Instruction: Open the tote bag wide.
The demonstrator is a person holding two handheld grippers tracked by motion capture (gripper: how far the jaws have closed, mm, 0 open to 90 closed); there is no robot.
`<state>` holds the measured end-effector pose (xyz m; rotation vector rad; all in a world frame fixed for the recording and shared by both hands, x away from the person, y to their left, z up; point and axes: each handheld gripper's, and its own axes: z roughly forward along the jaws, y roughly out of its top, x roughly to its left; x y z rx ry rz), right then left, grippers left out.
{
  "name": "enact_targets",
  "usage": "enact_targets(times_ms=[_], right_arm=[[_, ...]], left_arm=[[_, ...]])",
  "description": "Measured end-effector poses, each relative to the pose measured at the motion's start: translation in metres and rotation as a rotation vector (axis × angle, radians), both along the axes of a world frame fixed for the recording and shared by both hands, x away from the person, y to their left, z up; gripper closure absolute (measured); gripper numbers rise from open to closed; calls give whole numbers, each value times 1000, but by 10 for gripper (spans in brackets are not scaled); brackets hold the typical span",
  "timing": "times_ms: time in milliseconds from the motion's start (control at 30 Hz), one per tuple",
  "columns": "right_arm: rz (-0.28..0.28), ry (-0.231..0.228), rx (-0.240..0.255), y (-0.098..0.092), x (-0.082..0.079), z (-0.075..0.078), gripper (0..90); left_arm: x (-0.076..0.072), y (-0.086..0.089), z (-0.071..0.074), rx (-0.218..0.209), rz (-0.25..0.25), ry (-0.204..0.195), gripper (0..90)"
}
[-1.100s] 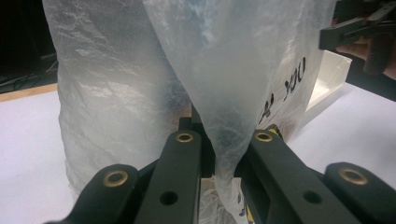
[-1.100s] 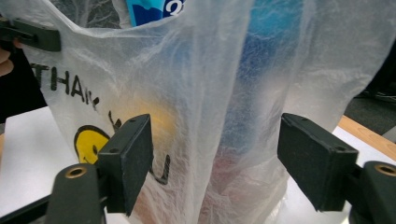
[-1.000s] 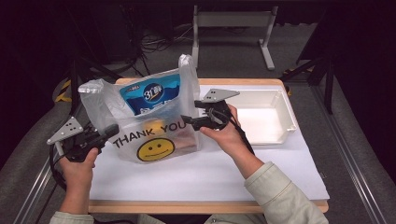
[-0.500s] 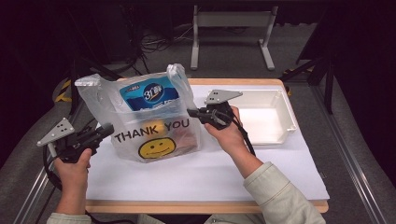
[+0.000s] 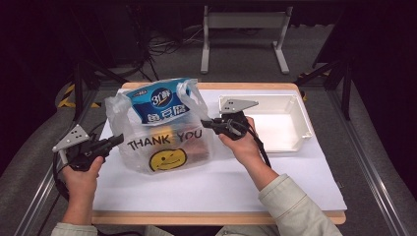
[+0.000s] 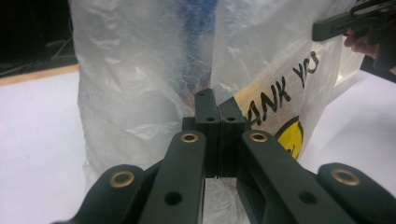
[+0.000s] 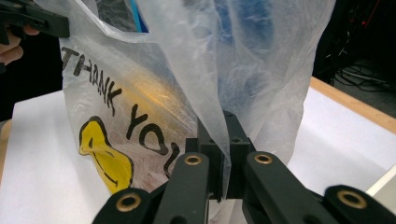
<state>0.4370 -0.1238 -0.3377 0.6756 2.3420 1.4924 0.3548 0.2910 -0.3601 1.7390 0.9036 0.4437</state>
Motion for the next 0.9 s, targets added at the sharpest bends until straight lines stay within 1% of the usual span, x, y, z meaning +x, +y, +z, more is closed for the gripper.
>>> enact_targets(times_ms=[167,233,333,400,467,500,567,600,667,733,767,800,900], right_arm=[[-1,15,-16,0,1,-9,890],[-1,22,-20,-1,2,-12,890],[-2,35,-25,-1,3,-18,890],[-3,42,-26,-1,3,-22,890],[-1,48,-29,0,4,-25,890],[-1,55,-31,0,4,-27,890],[0,58,-34,1,5,-30,890],[1,61,-37,2,5,-31,891],[2,62,-42,3,5,-33,890],[1,63,-42,4,5,-34,890],[2,64,-43,4,6,-35,890],[3,66,-44,5,6,-36,891],[1,74,-50,6,7,-40,891]], left_arm=[[3,-2,-6,11,-2,25,899],[5,-2,-9,24,-1,36,899],[7,-2,-14,24,-2,54,898],[8,-1,-17,16,-2,71,898],[9,-1,-18,21,-1,74,897],[11,0,-22,23,0,88,897],[14,1,-25,12,5,106,898],[14,1,-25,12,5,106,898],[17,2,-30,14,13,129,898],[18,3,-31,19,11,129,898],[18,3,-33,15,17,142,898],[20,3,-34,16,18,146,898],[22,2,-39,22,18,174,898]])
